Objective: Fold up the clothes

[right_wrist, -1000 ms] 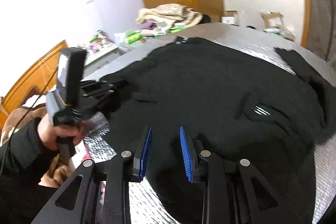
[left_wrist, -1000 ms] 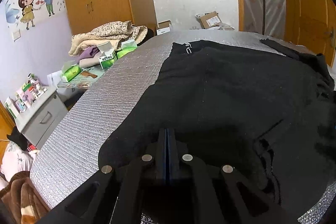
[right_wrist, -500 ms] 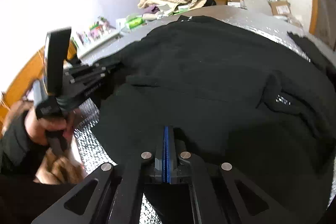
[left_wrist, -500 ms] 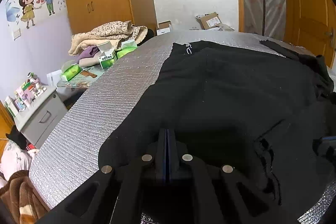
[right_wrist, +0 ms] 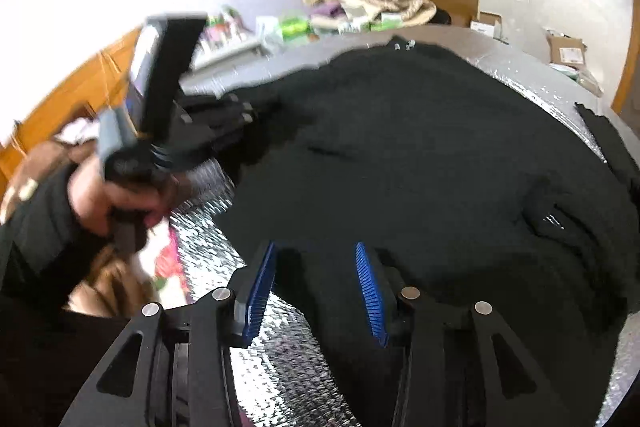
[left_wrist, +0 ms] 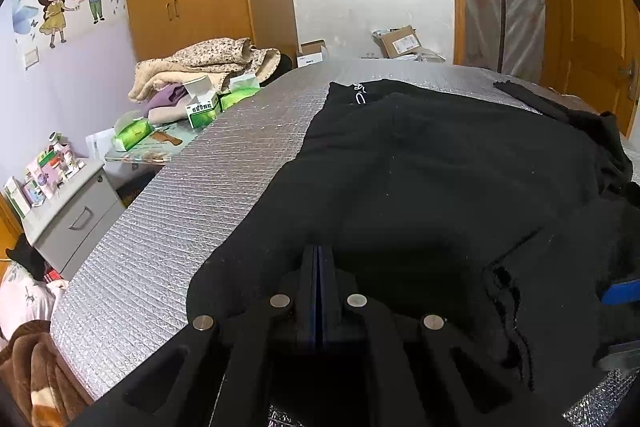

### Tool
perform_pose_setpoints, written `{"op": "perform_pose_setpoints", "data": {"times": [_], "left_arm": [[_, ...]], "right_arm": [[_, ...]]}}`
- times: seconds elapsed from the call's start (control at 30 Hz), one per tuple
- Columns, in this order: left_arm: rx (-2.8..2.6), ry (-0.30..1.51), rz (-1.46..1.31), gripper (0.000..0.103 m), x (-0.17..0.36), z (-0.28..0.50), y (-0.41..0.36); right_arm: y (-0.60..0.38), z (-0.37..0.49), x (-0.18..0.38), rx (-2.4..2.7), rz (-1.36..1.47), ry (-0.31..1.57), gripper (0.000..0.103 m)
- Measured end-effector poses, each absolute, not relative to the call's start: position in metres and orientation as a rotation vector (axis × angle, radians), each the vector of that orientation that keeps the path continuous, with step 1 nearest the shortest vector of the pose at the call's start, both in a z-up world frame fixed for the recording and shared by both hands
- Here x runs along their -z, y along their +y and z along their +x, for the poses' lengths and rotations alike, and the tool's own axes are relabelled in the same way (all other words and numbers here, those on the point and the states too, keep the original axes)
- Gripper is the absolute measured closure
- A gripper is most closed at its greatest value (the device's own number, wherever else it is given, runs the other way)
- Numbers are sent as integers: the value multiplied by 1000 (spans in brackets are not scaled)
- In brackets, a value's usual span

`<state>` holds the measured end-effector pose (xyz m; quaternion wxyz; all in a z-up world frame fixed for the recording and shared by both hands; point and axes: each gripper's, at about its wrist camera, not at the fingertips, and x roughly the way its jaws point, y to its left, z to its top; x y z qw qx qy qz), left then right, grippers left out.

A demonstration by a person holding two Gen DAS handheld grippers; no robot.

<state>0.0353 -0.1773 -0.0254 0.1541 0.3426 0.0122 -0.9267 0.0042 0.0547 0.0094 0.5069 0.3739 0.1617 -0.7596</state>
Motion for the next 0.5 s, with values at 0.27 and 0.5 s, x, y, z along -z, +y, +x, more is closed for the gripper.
{"op": "perform_pose_setpoints", "data": {"times": [0.27,0.5], "left_arm": [[2658,32,975,101,26,36,-177],[2655,20,972,101,26,36,-177]], "right_arm": [[59,8,-9,1867,897,362,99],[75,-2,-27,1950,846,279,99]]}}
